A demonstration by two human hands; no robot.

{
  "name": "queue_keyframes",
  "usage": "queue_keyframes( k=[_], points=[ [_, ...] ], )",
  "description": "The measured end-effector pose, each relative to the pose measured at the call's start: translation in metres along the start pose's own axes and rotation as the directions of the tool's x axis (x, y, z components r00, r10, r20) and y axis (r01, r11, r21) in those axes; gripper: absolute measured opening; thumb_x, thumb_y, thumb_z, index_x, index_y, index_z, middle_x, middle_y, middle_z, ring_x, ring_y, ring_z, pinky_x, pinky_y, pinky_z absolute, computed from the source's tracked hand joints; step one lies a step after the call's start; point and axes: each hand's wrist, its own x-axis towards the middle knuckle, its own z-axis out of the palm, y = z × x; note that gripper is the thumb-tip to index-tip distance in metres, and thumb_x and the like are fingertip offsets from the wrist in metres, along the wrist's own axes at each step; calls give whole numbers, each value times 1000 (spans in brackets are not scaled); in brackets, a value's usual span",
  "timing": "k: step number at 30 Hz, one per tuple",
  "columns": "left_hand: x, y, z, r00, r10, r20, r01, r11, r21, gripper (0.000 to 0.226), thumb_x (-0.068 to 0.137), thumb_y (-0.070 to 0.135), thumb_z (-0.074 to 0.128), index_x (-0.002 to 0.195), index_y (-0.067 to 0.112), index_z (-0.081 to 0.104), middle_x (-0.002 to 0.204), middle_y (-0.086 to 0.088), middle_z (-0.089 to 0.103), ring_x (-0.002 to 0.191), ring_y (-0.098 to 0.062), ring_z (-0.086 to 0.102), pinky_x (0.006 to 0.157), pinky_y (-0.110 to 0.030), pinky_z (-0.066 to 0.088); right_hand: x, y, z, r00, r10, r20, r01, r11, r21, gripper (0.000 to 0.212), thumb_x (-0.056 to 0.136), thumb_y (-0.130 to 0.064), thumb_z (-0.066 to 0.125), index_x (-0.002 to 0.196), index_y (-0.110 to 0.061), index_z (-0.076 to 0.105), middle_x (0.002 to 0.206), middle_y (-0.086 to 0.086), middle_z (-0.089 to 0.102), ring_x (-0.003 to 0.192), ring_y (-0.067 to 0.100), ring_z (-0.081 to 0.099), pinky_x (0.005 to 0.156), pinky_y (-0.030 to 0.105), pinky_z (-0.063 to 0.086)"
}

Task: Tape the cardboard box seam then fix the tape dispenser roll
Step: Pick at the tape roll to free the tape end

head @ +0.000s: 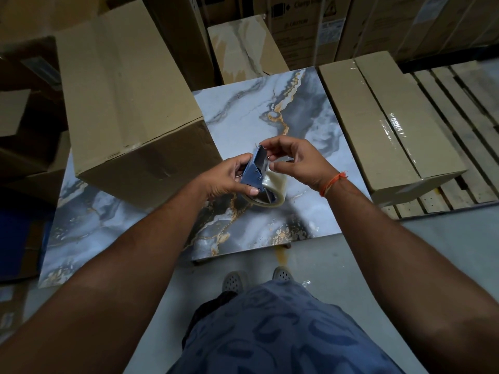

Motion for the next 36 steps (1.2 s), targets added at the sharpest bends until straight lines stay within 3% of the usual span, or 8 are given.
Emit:
queue_keyframes(
  k=[4, 8, 14, 19, 23, 28, 32, 36],
  points=[
    [1, 0, -2, 1000, -4, 5, 4, 1000, -20, 71, 76, -9, 83, 140, 3, 53, 134, -16, 64, 125, -21, 62, 113, -41, 48, 2, 3, -1, 1000, 4, -13, -4, 1000, 10, 46, 86, 6, 70, 130, -7, 64, 109, 17, 68, 98, 14, 62, 98, 31, 55],
    [2, -2, -2, 1000, 1, -28, -2, 999, -47, 73, 76, -3, 86, 141, 6, 54, 140, -22, 60, 135, -34, 57, 117, -52, 43, 3, 6, -1, 996, 20, -83, -14, 997, 72, 44, 87, 5, 70, 128, -8, 64, 112, 21, 72, 97, 16, 62, 101, 40, 54],
    [3, -3, -2, 1000, -3, -22, 2, 999, -54, 77, 75, 2, 88, 143, 9, 54, 144, -22, 58, 138, -38, 54, 119, -56, 39, 7, 8, -4, 998, 6, -59, 0, 995, 102, 45, 86, 3, 71, 128, -8, 64, 108, 19, 71, 95, 15, 62, 101, 38, 53],
    [5, 0, -2, 1000, 16, -10, -16, 999, -41, 75, 75, 0, 86, 143, 7, 53, 144, -22, 57, 137, -37, 54, 119, -53, 40, 12, 10, -8, 999, 18, -27, -13, 984, 176, 42, 87, 4, 70, 127, -5, 64, 98, 9, 68, 90, 15, 61, 98, 37, 55],
    [7, 1, 0, 1000, 1, 4, -1, 999, -50, 72, 76, -4, 84, 141, 6, 54, 132, -11, 65, 127, -23, 61, 114, -45, 44, 15, 11, -11, 1000, 18, 4, -19, 982, 188, 40, 87, 5, 68, 126, -3, 64, 91, 8, 66, 90, 18, 61, 95, 35, 56],
    [9, 4, 2, 1000, 0, -15, -1, 998, -67, 73, 75, -4, 84, 140, 4, 53, 129, -11, 65, 125, -22, 61, 115, -48, 44, 17, 10, -11, 1000, 14, 28, -18, 984, 177, 36, 87, 3, 67, 121, -6, 66, 85, 5, 66, 87, 18, 60, 96, 40, 54],
    [9, 6, 1, 1000, 3, -12, -4, 997, -74, 75, 76, -4, 84, 143, 5, 52, 142, -20, 60, 133, -31, 58, 116, -49, 43, 16, 10, -13, 999, -24, -27, 26, 997, 70, 35, 85, 0, 71, 118, -13, 71, 98, 5, 69, 95, 16, 62, 99, 42, 54],
    [8, 3, -1, 1000, -5, -4, 4, 998, -65, 72, 78, -7, 82, 143, 6, 52, 135, -12, 64, 128, -24, 61, 115, -47, 44, 16, 8, -13, 997, -75, -23, 75, 997, 12, 40, 86, 0, 72, 125, -10, 69, 113, 3, 72, 106, 20, 66, 96, 31, 57]
  ],
)
